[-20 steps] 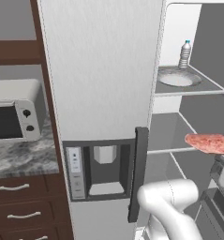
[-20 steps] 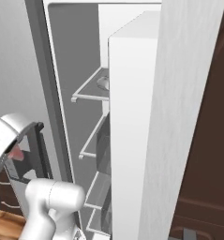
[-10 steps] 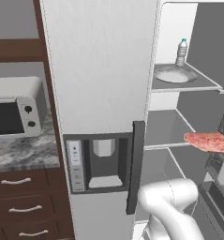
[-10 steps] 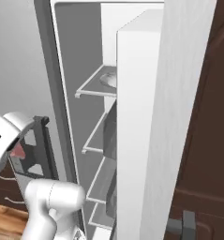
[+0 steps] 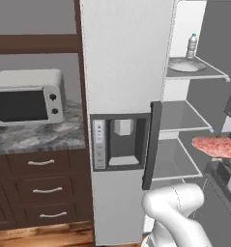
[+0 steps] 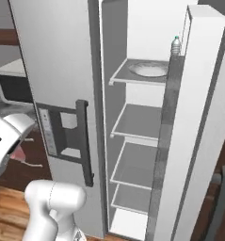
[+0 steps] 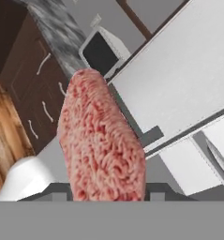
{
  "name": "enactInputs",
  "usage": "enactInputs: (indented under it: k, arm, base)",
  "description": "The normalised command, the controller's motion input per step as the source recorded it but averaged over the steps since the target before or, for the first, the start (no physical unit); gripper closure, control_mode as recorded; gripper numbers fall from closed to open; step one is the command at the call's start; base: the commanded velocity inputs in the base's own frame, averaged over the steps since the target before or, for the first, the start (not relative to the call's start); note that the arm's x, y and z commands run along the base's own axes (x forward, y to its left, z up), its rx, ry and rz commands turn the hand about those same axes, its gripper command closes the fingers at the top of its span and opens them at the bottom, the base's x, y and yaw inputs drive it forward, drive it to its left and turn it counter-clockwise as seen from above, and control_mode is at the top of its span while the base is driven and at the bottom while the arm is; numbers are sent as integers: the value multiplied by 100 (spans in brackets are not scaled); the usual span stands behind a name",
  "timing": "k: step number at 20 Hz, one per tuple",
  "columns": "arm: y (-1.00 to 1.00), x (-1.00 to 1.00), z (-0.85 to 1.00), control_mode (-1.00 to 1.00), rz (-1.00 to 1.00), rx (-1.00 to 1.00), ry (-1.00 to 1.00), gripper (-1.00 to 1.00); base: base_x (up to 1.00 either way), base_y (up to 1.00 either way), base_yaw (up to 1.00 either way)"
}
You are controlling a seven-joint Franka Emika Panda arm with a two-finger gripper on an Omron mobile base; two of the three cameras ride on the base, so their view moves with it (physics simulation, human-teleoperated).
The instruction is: Retrieve the steak from the fridge and place it on the saucepan with marinade on the stove.
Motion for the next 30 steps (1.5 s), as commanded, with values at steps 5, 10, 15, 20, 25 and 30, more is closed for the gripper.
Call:
enactInputs:
  k: [5, 10, 15, 20, 25, 30]
  arm:
    - [0, 0, 0, 100, 0, 0, 0, 100]
    - [0, 0, 0, 100, 0, 0, 0, 100]
    - [0, 0, 0, 100, 0, 0, 0, 100]
    - [0, 0, 0, 100, 0, 0, 0, 100]
    - [0, 0, 0, 100, 0, 0, 0, 100]
    - [0, 0, 0, 100, 0, 0, 0, 100]
  base:
    - [0, 100, 9]
    - [0, 95, 12]
    - [-3, 79, 21]
    - [-16, 71, 27]
    - [-26, 49, 30]
    - [-32, 27, 31]
